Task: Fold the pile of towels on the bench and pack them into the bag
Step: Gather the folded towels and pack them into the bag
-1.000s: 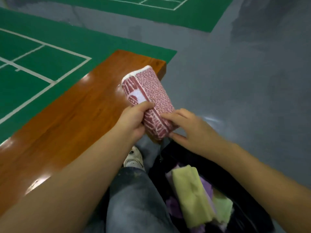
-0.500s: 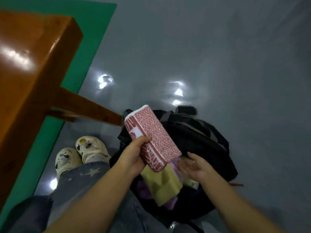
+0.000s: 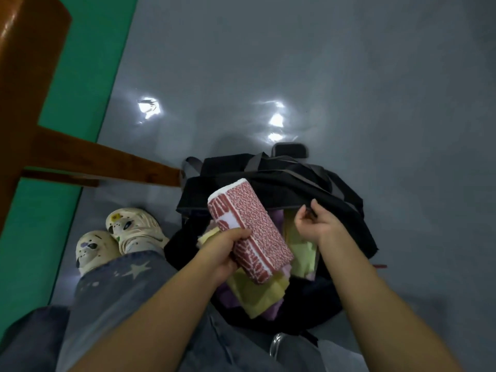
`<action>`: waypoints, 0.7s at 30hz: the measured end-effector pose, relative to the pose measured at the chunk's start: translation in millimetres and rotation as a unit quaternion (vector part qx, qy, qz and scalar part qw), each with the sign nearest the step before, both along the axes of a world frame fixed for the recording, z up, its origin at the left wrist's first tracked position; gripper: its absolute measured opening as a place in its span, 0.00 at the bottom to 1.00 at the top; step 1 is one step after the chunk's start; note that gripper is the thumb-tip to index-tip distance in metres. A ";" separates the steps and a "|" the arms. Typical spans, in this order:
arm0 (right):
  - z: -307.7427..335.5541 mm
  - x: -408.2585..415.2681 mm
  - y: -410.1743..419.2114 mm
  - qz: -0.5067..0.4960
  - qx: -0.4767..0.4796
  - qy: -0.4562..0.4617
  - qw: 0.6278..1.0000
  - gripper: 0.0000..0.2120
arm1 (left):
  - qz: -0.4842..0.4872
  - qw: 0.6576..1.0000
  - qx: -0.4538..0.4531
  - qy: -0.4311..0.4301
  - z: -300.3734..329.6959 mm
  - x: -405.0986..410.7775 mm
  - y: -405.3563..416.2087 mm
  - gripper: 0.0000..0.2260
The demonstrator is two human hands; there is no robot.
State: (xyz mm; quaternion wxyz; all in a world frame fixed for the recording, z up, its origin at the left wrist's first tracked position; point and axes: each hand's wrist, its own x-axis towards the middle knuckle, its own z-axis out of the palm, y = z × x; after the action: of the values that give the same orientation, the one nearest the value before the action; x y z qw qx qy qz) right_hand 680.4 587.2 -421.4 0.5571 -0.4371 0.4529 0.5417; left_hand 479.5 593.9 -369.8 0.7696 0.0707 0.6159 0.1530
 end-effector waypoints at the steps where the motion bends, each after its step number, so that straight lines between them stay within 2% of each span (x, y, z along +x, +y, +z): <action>1: 11.0 6.6 4.7 -0.023 0.007 0.004 1.000 0.10 | -0.014 1.000 -0.002 0.004 -0.3 4.3 0.2 0.10; 7: 45.5 30.4 20.1 -0.154 0.072 0.108 0.979 0.04 | -0.156 0.987 -0.039 0.027 4.7 25.6 -17.5 0.16; 9: 57.5 29.4 21.9 -0.169 0.069 0.135 0.974 0.06 | -0.183 0.982 -0.041 0.032 6.1 31.4 -22.1 0.12; 11: 72.6 26.9 20.9 -0.171 0.070 0.149 0.971 0.11 | -0.162 0.985 -0.052 0.024 3.2 39.6 -20.9 0.08; 15: 101.8 19.1 7.7 -0.161 0.084 0.136 0.974 0.08 | -0.039 0.996 -0.072 -0.042 -8.9 65.4 -11.8 0.08; 18: 108.2 10.2 -9.6 -0.135 0.086 0.115 0.980 0.10 | 0.007 0.999 -0.044 -0.011 -24.2 78.1 -6.0 0.11; 21: 102.2 -0.4 -25.0 -0.105 0.064 0.075 0.990 0.08 | 0.010 1.000 -0.021 0.016 -38.2 79.7 -7.0 0.12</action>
State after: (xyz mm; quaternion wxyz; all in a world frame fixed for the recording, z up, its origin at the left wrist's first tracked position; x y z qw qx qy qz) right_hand 680.0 562.1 -319.2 0.6022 -0.3087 0.5012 0.5393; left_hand 559.2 587.0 -408.0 0.7597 0.0508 0.6317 0.1461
